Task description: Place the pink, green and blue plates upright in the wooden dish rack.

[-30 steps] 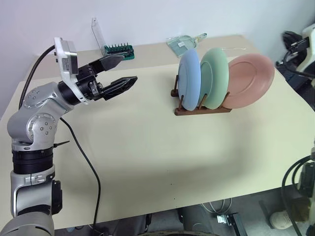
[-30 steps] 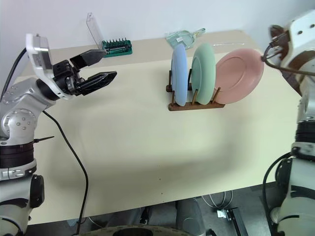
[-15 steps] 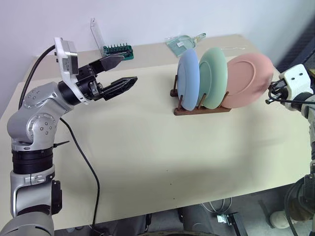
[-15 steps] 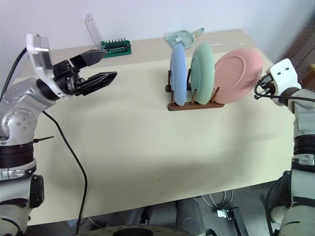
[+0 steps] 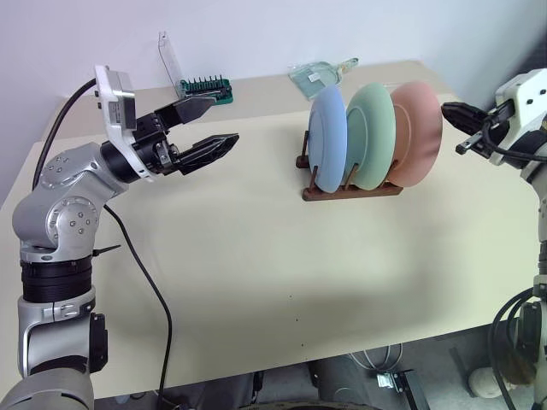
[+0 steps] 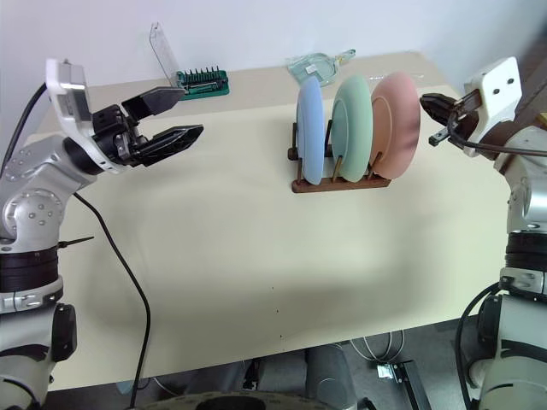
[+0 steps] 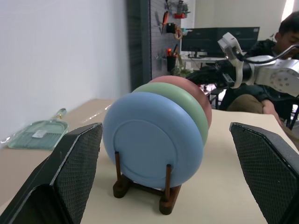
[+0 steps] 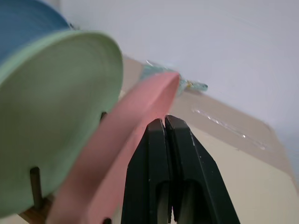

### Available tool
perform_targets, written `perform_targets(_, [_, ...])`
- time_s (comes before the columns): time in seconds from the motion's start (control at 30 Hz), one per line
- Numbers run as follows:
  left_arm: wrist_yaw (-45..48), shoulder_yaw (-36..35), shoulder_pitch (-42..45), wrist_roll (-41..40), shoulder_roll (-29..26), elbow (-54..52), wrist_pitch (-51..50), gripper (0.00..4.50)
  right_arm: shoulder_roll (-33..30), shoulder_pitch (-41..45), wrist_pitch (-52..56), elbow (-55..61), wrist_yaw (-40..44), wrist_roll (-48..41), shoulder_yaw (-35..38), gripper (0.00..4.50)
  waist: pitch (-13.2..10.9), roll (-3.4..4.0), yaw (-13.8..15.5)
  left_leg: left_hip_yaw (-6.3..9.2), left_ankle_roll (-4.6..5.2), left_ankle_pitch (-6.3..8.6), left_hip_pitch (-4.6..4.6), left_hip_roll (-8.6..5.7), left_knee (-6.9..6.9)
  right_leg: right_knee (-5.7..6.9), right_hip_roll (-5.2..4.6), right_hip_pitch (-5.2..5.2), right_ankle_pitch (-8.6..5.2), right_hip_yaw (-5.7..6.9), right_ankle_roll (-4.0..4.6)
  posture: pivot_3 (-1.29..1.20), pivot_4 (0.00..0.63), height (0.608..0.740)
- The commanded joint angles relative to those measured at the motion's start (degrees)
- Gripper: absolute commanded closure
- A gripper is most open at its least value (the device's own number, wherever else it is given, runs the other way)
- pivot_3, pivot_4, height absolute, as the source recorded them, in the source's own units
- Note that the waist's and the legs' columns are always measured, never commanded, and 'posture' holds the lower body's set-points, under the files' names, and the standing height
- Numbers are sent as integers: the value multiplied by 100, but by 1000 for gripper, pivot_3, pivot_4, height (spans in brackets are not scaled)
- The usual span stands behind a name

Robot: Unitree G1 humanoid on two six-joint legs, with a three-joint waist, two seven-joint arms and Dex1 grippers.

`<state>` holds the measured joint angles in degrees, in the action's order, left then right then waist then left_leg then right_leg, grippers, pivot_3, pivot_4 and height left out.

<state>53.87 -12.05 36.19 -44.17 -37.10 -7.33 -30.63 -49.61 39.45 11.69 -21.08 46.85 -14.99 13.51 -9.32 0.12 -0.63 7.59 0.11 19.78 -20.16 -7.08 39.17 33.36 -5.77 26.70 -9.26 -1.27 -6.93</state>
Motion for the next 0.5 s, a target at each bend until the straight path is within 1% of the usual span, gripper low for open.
perform_targets(0.03, [20, -70, -4, 10, -39, -170, 73, 0, -114, 234, -262, -131, -312, 162, 144, 4476, 0, 0, -7, 0, 0, 0, 0, 0, 0, 0, 0, 0, 0, 0, 0, 0, 150, 740])
perform_targets(0.17, [83, -54, -41, 19, -70, -188, 72, 0, -119, 599, -694, -533, -828, 403, 219, 4476, 0, 1, -12, -2, 0, 0, 0, 0, -1, 0, 0, 2, 0, -1, 0, 0, 150, 740])
perform_targets(0.23, [188, -35, -100, -15, -121, -204, 13, 0, -112, 957, -970, -752, -1114, 448, 293, 4476, 0, 1, -14, -2, 0, 0, 0, 0, -2, 0, 0, 2, 0, -1, 0, 0, 150, 740])
perform_targets(0.27, [338, 19, -186, -94, -202, -267, -120, 0, -61, 1167, -1004, -716, -1091, 319, 337, 4476, 0, 2, -15, -3, 0, 0, 0, 0, -2, 0, 0, 2, 0, -1, 0, 0, 150, 740])
perform_targets(0.33, [695, 202, -479, -42, -379, -549, -100, 0, 110, 1557, -590, -296, -779, -235, 391, 4476, 1, 7, -44, -5, 0, 0, -1, 1, -7, 0, 0, 6, 0, -3, 1, 0, 150, 740])
perform_targets(0.4, [705, 307, -642, 33, -369, -698, -55, 0, 347, 1807, 587, 498, -218, -1407, 478, 4476, 1, 7, -44, -4, 0, 0, -1, 4, -11, 0, 4, 8, 0, -4, 1, 0, 150, 740])
perform_targets(0.47, [598, 264, -701, 72, -300, -686, 10, 0, 466, 1815, 1821, 1190, 158, -2549, 577, 4476, 2, 7, -24, -2, 0, 0, -3, 8, -8, -1, 6, 7, 0, -4, 2, 0, 150, 740])
perform_targets(0.5, [514, 302, -663, 107, -236, -679, 19, 0, 446, 1806, 2232, 1290, 293, -2889, 651, 4476, 2, 6, -8, 2, 0, 0, -4, 8, -6, -1, 7, 5, 1, -3, 3, 0, 150, 740])
